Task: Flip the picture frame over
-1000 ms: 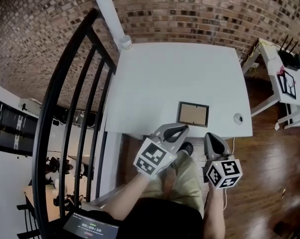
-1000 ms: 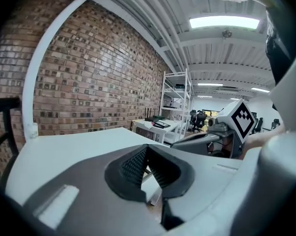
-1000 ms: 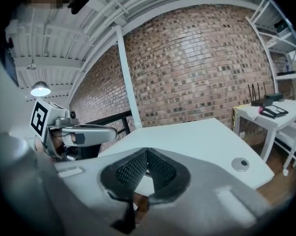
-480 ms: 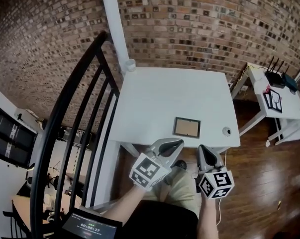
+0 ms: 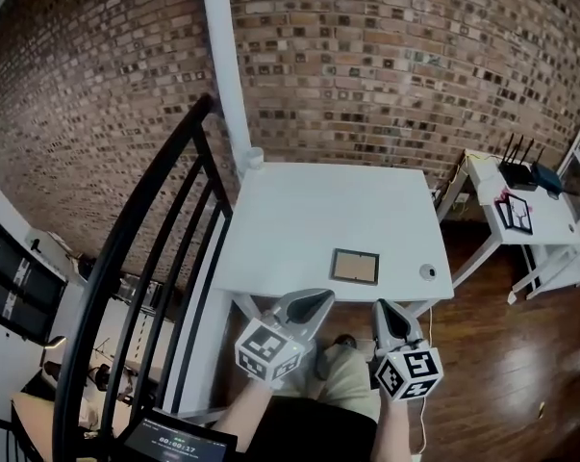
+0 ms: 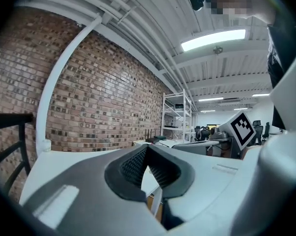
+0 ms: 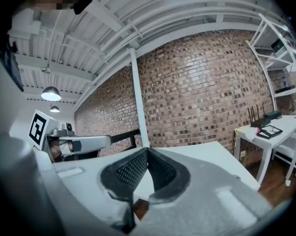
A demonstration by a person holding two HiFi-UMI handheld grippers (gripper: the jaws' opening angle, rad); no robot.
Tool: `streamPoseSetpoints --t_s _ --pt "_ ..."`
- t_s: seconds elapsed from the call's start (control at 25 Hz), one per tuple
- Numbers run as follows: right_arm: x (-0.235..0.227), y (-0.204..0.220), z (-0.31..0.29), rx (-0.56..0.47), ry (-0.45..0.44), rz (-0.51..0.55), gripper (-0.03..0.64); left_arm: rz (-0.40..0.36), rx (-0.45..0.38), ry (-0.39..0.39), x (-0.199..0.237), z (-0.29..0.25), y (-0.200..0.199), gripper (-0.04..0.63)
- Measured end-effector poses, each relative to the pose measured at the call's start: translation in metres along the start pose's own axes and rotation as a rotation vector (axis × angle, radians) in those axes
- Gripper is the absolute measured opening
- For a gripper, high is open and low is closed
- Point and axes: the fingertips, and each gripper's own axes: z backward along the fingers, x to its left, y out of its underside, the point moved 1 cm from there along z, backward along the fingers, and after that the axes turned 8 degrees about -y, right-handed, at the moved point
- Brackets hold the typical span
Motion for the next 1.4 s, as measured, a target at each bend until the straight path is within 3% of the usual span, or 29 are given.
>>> streamPoseSetpoints --t_s 0.24,1.4 --pt "0.013 0.001 0.003 -0.02 -0.016 0.021 -0.008 -0.01 -0.022 -0.036 0.008 0.014 -0.002 0.015" --pt "0.043 0.006 0.002 0.019 -0.069 0.015 -0.009 -0.006 0.036 0.003 -0.017 0.023 0.014 0.015"
